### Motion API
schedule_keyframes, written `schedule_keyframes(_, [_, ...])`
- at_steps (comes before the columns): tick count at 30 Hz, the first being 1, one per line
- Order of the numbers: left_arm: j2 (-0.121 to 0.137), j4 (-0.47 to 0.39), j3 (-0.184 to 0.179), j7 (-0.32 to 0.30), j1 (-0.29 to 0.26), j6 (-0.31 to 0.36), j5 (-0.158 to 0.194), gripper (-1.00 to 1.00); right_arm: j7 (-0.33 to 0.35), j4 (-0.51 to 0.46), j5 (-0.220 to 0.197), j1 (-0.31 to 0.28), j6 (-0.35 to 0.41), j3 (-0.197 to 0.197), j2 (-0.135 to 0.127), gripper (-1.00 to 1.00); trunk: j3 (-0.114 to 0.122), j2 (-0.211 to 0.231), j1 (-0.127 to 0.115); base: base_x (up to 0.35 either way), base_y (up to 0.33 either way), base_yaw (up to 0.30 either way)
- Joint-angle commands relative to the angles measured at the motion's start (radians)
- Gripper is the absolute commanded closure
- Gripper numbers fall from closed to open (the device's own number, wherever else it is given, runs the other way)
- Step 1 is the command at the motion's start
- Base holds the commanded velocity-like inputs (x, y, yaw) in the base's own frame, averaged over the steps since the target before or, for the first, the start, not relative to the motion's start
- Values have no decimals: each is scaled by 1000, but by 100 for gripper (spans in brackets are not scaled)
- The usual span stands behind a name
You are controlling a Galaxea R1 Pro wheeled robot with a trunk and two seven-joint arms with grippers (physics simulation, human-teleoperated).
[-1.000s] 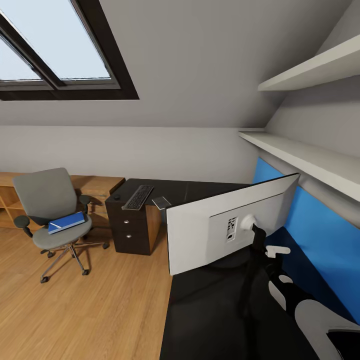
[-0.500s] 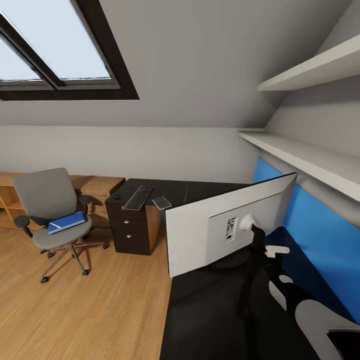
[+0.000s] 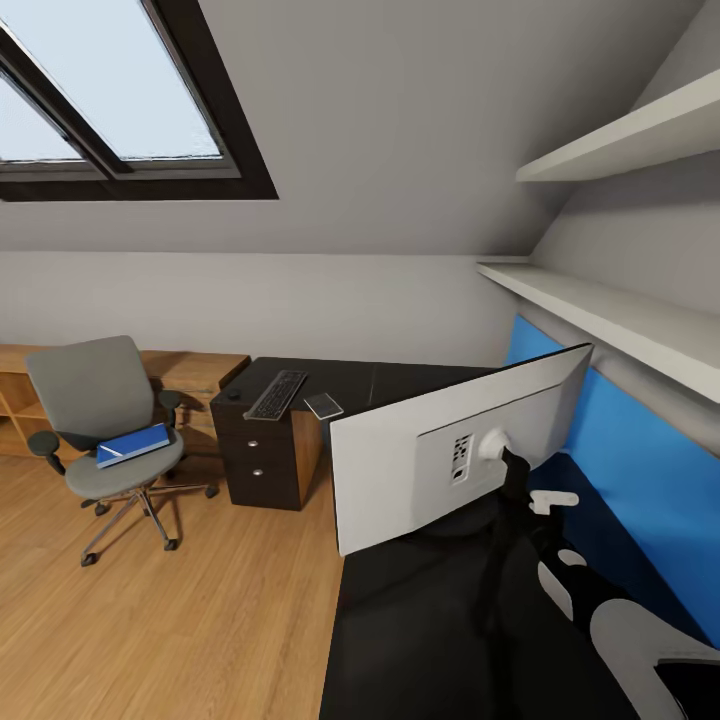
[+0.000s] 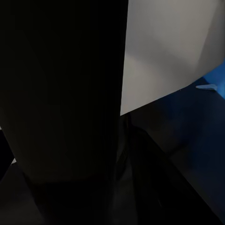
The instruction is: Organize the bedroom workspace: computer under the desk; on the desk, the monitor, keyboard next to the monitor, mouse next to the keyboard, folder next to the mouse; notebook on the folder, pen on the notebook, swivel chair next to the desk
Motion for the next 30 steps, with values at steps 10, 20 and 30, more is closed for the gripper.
schedule_keyframes(10, [-1,-1,-4,6,0,-1,4,-100,-2,1,-16,-1,0,20,1,100,-1,-1,0,0,0,0])
schedule_keyframes(20, [-1,-1,-4,6,0,-1,4,-100,-2,0,-16,-1,4,18,1,100,-1,-1,0,0,0,0])
schedule_keyframes(30, [0,-1,-4,6,0,-1,4,-100,-2,0,-16,-1,4,19,0,100,-1,-1,0,0,0,0])
